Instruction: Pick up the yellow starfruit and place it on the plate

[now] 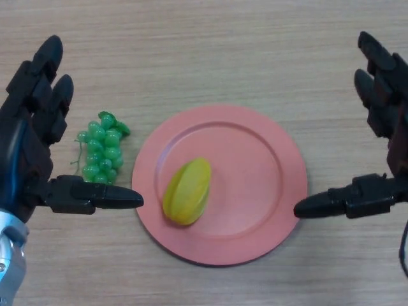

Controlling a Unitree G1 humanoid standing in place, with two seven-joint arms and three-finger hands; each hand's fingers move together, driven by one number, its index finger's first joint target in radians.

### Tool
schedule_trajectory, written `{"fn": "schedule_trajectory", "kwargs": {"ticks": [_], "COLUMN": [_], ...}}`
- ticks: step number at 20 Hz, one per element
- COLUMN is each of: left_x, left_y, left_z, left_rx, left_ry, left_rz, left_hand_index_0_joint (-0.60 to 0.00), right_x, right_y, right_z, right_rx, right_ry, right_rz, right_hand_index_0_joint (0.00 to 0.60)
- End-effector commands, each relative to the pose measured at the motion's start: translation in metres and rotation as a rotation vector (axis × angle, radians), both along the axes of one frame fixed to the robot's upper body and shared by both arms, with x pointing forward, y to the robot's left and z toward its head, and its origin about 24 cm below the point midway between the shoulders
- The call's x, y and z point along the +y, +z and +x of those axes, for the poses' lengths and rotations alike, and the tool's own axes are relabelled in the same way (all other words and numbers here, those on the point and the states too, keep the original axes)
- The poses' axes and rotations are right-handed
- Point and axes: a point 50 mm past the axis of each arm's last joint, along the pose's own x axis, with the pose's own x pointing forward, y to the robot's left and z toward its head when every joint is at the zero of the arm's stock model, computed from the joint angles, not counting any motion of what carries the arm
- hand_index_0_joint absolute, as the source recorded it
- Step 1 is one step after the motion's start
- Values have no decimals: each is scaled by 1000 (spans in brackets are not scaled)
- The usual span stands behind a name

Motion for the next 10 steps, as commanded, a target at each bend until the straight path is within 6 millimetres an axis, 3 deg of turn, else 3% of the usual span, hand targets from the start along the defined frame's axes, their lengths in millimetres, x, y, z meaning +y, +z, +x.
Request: {"fn": "schedule_trajectory", "kwargs": {"ticks": [1, 10], "left_x": [8, 9], "left_y": [32, 35], "left_z": [-10, -15], "left_rx": [-211, -237], "left_ry": [0, -20], "left_rz": [44, 97], "left_hand_index_0_joint": [0, 0], "right_x": [-1, 4], "right_y": [27, 24], "right_z": [-13, -11], "right_rx": [-240, -263], "right_ry": [21, 76], "right_rz": [-29, -35], "right_hand_index_0_joint": [0, 0]}}
